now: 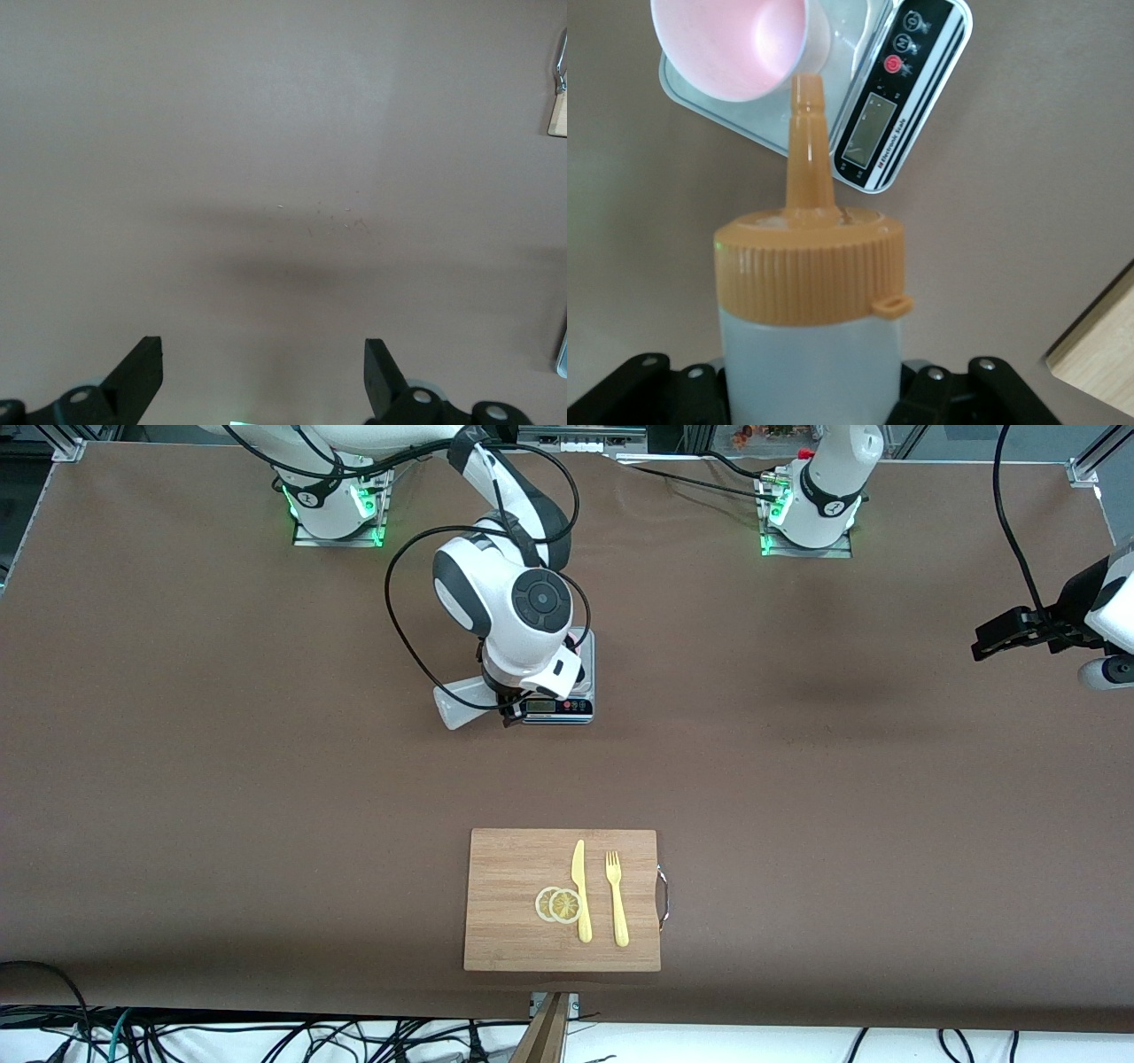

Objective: Add sauce to pink cup with both arms

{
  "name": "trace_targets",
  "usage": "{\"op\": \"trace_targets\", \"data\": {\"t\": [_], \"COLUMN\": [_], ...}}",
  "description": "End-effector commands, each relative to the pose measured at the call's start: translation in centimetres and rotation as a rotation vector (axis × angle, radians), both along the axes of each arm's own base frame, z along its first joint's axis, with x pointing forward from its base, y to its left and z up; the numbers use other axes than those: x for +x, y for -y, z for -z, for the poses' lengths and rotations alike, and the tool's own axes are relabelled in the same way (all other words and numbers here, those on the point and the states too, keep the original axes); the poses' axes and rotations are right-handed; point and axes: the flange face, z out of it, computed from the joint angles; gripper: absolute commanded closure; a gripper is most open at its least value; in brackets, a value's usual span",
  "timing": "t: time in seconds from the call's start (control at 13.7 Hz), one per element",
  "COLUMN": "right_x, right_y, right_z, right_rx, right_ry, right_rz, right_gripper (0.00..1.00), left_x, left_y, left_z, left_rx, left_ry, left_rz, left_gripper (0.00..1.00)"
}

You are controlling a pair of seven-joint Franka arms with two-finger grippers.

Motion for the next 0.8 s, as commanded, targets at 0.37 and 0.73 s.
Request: {"op": "trace_targets", "data": {"t": [0.37,0.73], "right_x": [-2.3,-3.1], "right_y": [-1.2,-1.9], "right_z": [0.1,0.7], "right_rx": [-0.091,-0.13], "right_ry": [0.053,0.076], "right_rz": [-0.012,-0.027], "right_gripper": [1.0,1.0], "left_x": [0.3,0.3], "left_y": [-0.3,-0.3], "left_z": [-0.1,-0.1], "left_rx": [-0.033,-0.033], "left_ry": [0.002,0.002], "left_rz": [0.003,0.001], "left_gripper": [0.0,0.0]}}
